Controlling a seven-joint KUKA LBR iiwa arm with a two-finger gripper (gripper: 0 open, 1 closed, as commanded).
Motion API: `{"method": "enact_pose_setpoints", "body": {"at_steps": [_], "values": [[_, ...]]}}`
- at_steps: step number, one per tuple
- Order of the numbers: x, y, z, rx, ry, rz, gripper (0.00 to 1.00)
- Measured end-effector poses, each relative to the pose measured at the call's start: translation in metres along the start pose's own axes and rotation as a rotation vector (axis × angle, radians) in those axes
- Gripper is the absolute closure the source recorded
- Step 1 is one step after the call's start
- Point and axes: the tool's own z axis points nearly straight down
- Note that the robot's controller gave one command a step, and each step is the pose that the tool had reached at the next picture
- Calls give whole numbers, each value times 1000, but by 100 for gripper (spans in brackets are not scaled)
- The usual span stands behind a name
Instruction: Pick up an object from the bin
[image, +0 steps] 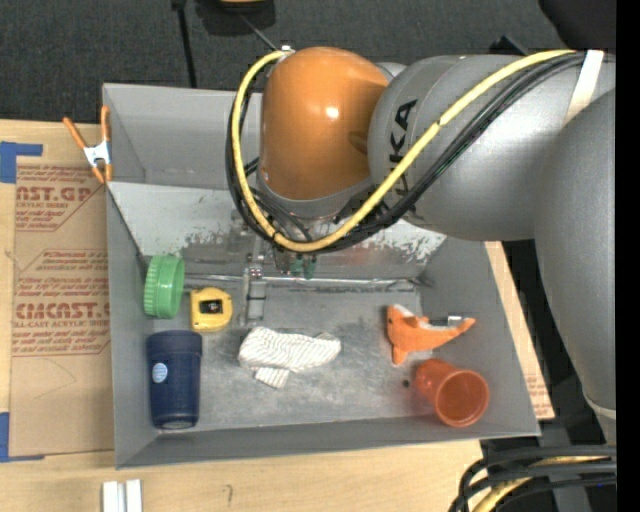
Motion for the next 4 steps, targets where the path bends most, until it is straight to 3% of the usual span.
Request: {"method": "enact_pose_setpoints", "body": {"at_steps": [1, 2, 3, 4], "values": [[-1, -1, -5, -1, -7, 3, 0], [14, -34, 70, -2, -10, -16, 0], [59, -101, 78, 1, -1, -7, 0], [25, -106, 129, 0, -9, -64, 0]]}}
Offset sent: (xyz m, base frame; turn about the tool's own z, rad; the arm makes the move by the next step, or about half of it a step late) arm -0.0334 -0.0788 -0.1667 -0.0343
